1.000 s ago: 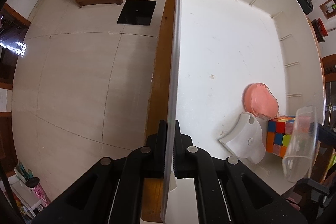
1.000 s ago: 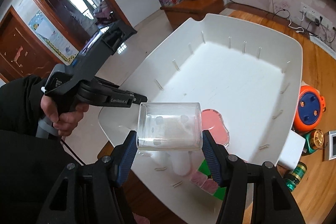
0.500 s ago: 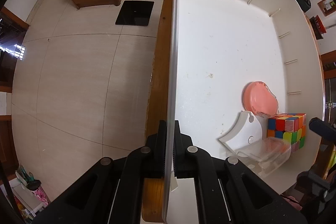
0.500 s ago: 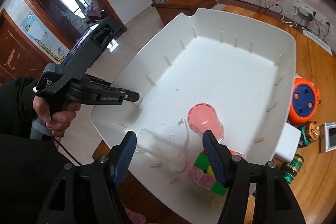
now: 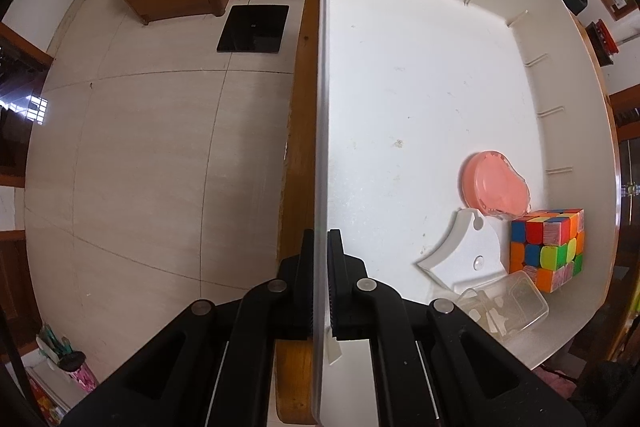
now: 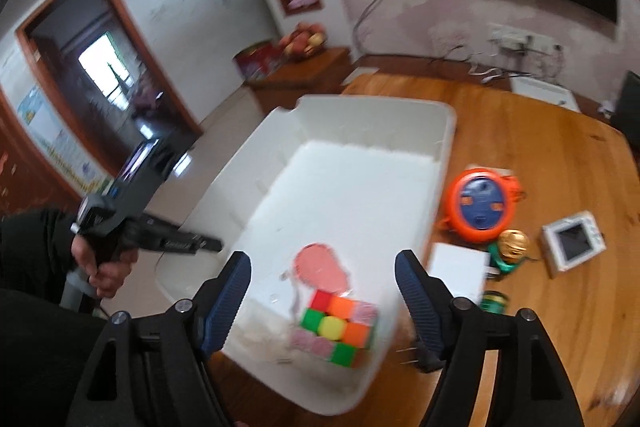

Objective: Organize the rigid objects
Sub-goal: 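Move the right tool to the black charger and grasp it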

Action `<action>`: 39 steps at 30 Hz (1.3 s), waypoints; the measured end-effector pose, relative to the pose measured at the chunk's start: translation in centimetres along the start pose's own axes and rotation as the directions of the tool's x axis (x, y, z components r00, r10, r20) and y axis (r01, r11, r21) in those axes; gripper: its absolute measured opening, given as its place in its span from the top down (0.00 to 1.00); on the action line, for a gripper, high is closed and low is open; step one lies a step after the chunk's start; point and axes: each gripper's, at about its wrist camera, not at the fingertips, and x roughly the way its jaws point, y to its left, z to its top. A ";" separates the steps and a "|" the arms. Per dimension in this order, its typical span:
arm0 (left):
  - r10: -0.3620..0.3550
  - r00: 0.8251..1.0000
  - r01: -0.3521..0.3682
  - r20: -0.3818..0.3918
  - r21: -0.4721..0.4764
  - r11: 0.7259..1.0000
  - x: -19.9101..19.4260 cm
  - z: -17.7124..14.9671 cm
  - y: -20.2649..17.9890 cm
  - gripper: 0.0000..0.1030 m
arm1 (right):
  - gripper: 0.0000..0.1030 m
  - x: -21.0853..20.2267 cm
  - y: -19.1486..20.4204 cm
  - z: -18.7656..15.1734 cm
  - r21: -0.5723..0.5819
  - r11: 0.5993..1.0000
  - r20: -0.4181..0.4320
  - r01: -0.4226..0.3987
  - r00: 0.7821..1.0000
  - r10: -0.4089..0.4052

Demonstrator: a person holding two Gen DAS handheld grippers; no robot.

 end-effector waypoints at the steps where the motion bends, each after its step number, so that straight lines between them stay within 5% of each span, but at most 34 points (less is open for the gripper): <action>1: 0.001 1.000 -0.001 0.000 0.002 1.000 0.0 0.0 0.0 0.96 | 0.27 -0.4 -0.7 -0.1 0.016 1.000 0.017 0.019 1.000 -0.019; 15: -0.001 1.000 0.001 0.018 0.014 1.000 -0.5 -0.2 0.1 0.96 | 0.27 -0.8 -6.5 -4.5 0.066 0.977 0.000 0.203 0.979 -0.203; 39: 0.007 1.000 -0.007 0.014 0.021 1.000 -0.3 0.0 0.0 0.96 | 0.27 4.7 -6.5 -9.3 -0.040 0.976 -0.135 0.216 0.966 -0.220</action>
